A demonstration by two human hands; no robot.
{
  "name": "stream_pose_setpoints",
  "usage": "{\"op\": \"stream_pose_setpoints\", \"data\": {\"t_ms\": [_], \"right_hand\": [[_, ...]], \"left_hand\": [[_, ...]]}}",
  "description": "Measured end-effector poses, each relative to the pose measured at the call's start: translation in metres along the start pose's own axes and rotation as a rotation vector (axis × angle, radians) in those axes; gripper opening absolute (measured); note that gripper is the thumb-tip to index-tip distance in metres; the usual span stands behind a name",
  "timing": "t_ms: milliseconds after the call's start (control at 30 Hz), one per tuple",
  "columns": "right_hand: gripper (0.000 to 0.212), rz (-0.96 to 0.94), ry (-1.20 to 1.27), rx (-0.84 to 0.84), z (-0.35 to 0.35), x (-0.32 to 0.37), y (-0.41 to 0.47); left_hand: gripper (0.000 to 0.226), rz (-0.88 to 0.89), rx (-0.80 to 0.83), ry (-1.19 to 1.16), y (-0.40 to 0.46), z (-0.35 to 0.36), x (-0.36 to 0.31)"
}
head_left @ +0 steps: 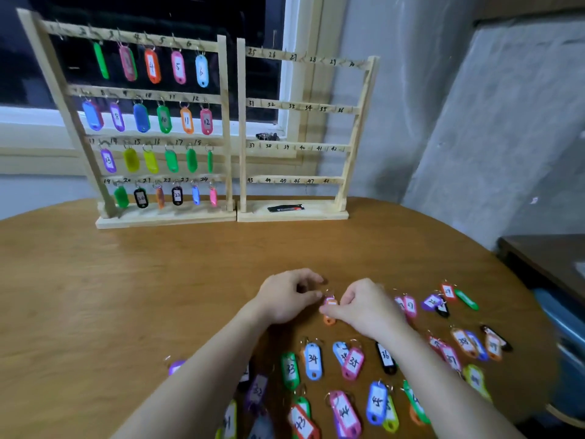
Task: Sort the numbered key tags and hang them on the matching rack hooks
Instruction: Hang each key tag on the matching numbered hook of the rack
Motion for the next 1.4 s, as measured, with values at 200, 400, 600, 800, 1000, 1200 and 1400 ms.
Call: {"op": "stream_pose_setpoints", "data": {"t_ms": [200, 400, 600, 800, 1000, 1200, 1400], "right_hand": [[0.041, 0.02, 0.007, 0.076, 0.002, 0.008, 0.002], [0.046, -0.013, 0.212, 0.073, -0.006, -0.004, -0.002], [0.041, -0.061, 0.516, -0.052, -0.019, -0.013, -0.006], [0.033, -0.153, 0.732, -0.089, -0.039, 0.014, -0.015], [0.024, -0.231, 0.827, -0.118, -0.055, 0.035, -0.008], [0.025, -0.201, 0.806, -0.151, -0.07, 0.031, -0.006], [0.025, -0.161, 0.798, -0.148, -0.066, 0.023, -0.009]], "left_hand": [[0.027, -0.014, 0.044, 0.058, -0.005, 0.0, -0.005], [0.026, -0.035, 0.072, 0.058, -0.003, 0.001, -0.006], [0.027, -0.059, 0.084, 0.011, -0.002, 0.001, -0.001], [0.009, -0.136, -0.049, -0.058, -0.004, 0.001, -0.003], [0.018, -0.127, -0.132, 0.0, -0.009, -0.002, -0.009], [0.03, -0.171, -0.165, 0.105, -0.008, -0.001, -0.014], [0.013, -0.224, -0.194, 0.083, -0.005, 0.001, -0.016]]}}
Point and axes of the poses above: each hand's wrist, its own y-axis towards the middle knuckle, its own z-axis out of the palm, x = y × z, the point moved 7 cm from there along y, towards the middle knuckle, and after that the axes turned 5 degrees about -z, right-handed, at the moved point
